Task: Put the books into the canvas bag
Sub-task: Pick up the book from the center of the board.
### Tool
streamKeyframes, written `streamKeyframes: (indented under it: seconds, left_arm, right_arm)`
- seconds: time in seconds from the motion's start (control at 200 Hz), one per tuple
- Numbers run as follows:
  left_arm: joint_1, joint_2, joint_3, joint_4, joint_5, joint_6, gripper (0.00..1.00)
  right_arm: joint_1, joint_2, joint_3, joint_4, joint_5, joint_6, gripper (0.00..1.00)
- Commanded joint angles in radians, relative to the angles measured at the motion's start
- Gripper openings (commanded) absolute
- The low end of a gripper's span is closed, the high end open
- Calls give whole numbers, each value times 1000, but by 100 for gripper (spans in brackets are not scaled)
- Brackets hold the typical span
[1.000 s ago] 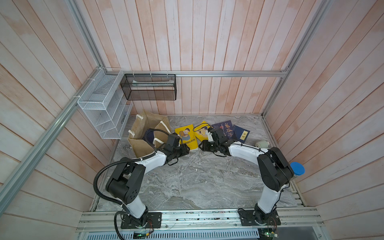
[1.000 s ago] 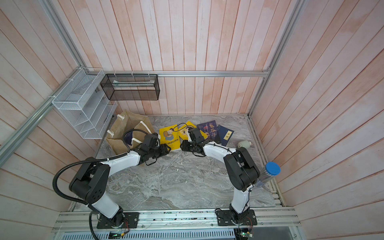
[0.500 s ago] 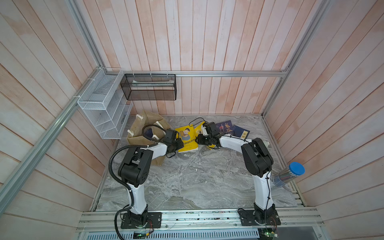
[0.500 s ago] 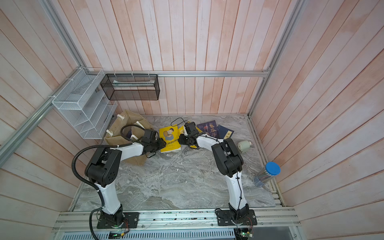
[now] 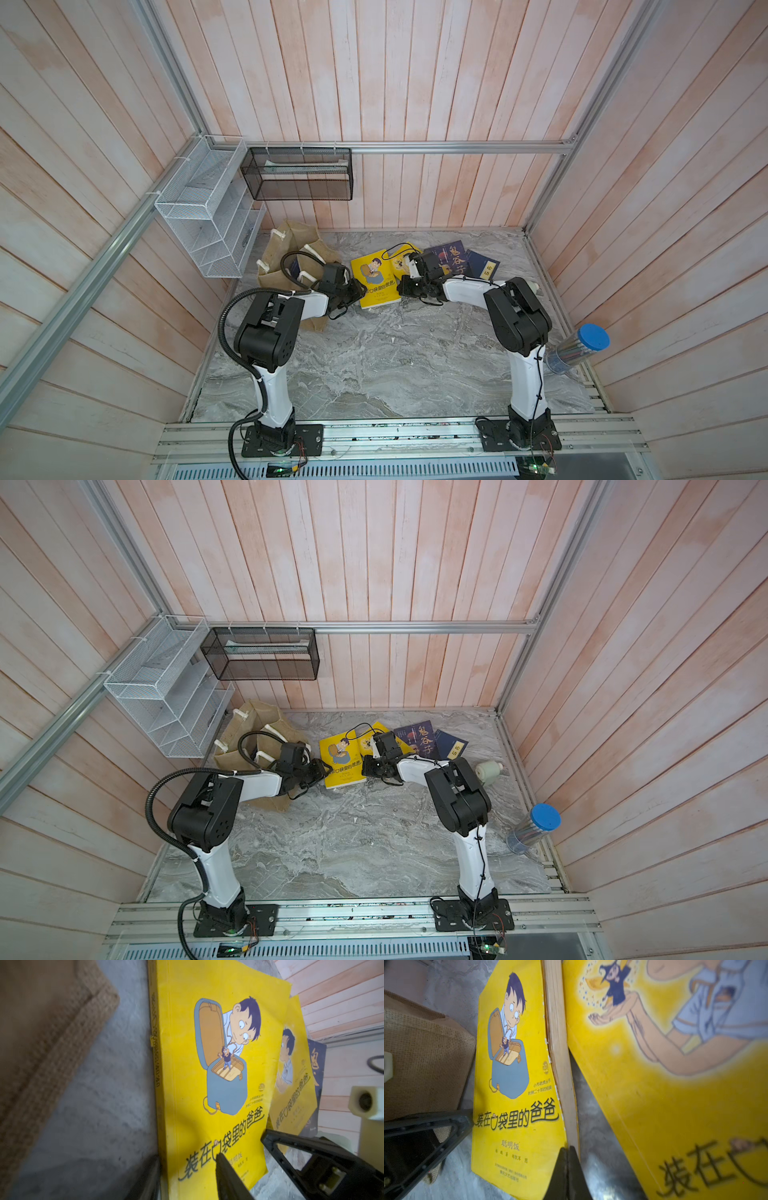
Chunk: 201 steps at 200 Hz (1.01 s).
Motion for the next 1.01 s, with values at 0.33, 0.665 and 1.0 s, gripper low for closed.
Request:
streamKeyframes:
  seconds: [0.33, 0.665, 1.0]
  left_arm:
    - [-108, -254, -238, 261, 253, -205, 35]
    - [-121, -283, -232, 96, 213, -130, 35]
    - [-122, -408, -196, -36, 142, -7, 2]
  right_arm:
    - [131, -221, -319, 7, -35, 80, 2]
    - [141, -295, -382, -13, 7, 81, 2]
    - [131, -440, -391, -54, 108, 79, 18]
